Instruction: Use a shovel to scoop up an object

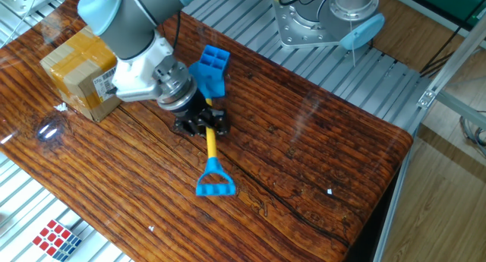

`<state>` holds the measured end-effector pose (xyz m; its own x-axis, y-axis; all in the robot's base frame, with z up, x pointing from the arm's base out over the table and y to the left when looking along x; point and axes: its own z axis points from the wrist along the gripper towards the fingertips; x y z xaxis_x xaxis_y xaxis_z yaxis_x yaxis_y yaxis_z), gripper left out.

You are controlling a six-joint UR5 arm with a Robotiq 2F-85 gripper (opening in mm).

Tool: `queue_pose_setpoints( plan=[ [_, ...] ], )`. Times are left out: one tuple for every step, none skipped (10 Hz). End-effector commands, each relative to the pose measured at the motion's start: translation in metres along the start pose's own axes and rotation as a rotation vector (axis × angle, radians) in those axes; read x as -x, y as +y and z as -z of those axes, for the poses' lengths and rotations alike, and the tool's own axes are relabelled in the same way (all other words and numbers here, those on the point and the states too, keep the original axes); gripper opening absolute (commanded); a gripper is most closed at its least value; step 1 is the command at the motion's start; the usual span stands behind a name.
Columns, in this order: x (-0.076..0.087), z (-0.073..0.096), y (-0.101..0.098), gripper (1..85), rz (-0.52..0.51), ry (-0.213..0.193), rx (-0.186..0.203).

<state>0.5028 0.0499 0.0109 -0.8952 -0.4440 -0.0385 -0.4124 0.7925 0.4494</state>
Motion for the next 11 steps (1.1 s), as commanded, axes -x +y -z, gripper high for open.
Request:
queue_pose_setpoints(
  plan=[
    [0.017, 0.004, -0.004, 1.0, -0.071, -0.030, 0.031],
    [0.019, 0.005, -0.009, 1.0, -0.078, -0.032, 0.035],
    [0.021, 0.004, -0.017, 1.0, -0.088, -0.037, 0.027],
    [0.023, 0.003, -0.028, 1.0, -0.104, -0.044, 0.003],
    [0.026, 0.002, -0.035, 1.0, -0.147, -0.055, -0.014],
    [0.027, 0.002, -0.045, 1.0, -0.176, -0.058, -0.049],
    [0.028, 0.003, -0.054, 1.0, -0.210, -0.057, -0.086],
    [0.027, 0.005, -0.065, 1.0, -0.237, -0.055, -0.129],
    [0.027, 0.008, -0.070, 1.0, -0.252, -0.060, -0.146],
    [0.030, 0.010, -0.071, 1.0, -0.263, -0.077, -0.155],
    [0.034, 0.014, -0.071, 1.0, -0.271, -0.098, -0.162]
  ],
)
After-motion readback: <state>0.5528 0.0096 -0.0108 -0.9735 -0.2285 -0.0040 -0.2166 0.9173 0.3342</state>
